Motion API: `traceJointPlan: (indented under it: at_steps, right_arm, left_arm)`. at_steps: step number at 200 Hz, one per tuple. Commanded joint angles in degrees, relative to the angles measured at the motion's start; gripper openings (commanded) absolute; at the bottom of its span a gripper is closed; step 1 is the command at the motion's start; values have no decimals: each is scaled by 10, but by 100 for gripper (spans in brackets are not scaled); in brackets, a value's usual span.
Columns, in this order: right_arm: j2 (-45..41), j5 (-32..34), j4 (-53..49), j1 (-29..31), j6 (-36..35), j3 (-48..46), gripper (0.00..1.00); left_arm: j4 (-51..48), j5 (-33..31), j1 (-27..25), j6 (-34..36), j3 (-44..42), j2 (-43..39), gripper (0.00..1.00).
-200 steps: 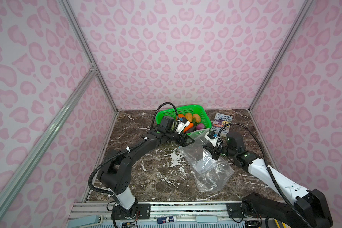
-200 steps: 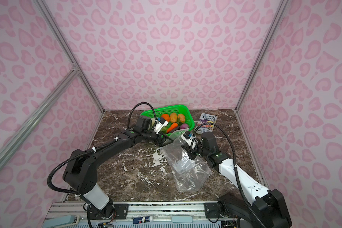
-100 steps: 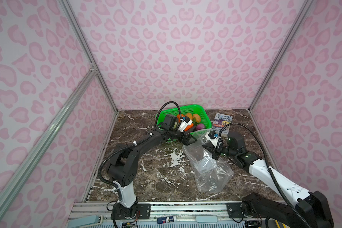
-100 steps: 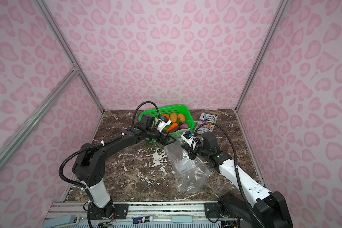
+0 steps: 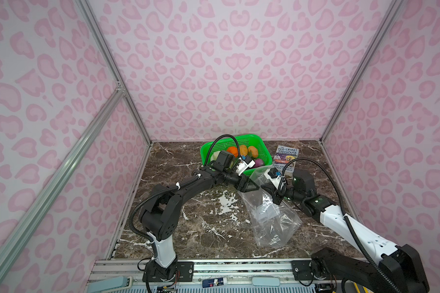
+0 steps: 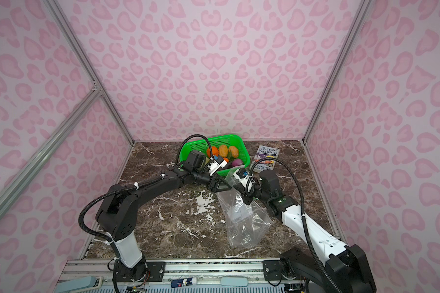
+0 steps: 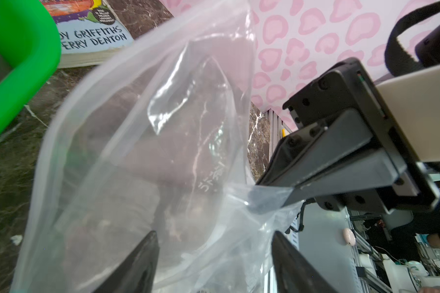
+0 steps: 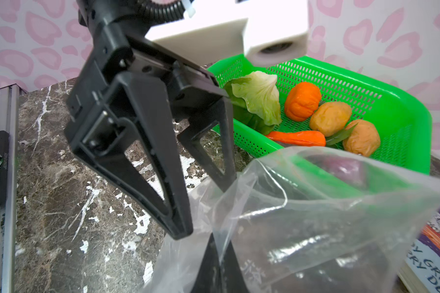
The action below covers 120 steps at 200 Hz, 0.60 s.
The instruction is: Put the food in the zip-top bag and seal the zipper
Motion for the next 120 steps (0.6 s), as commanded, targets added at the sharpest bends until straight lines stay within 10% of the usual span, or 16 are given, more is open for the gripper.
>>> traceJointPlan:
  at_steps: [1,27,61,120]
  right_arm:
    - [-4,11,25,-1,7,-8,0]
    - [-12,14,26,0,1,-11,0]
    - [-15,-49,17,0,1,5,0]
    - [-3,-104,35,7,-12,43,0]
  left_arm:
    - [10,13,0,-11,-3,-2,42]
    - [10,-40,6,-24,-14,-37,38]
    - [13,-48,55,-56,-31,-102,71]
    - [6,-47,128,-50,-41,-162,86]
